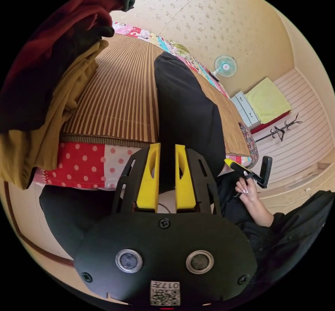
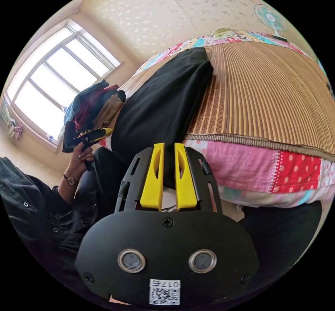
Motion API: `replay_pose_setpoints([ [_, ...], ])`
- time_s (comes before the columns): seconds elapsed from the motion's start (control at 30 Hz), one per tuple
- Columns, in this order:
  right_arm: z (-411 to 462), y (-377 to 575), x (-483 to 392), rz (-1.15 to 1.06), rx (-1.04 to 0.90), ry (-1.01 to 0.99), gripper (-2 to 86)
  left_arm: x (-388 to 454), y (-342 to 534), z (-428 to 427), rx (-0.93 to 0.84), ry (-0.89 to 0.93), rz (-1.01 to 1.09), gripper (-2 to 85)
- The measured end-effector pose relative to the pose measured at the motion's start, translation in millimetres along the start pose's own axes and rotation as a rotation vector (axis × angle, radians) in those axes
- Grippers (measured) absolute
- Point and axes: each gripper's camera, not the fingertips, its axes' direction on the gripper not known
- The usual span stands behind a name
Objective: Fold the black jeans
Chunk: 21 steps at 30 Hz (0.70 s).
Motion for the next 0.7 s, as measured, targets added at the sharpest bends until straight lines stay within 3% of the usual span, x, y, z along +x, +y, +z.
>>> replay_pose_setpoints([
  [0.17, 4.5, 9.8, -7.9, -0.004, -0.029, 0.052, 5.8, 7.6, 13.0, 2.0, -0.002, -0.028, -0.006, 7.6],
  [0.43, 1.5, 4.5, 23.0, 0.069, -0.094, -0.118, 2.4, 16.3, 15.6, 6.3, -0.09, -0.089, 0.009, 2.5],
  [0.7, -35.6, 6.3, 14.4, -0.01, -0.012, -0.123, 1.8, 32.3, 13.1, 2.4, -0.122, -0.087, 0.1, -0.2],
])
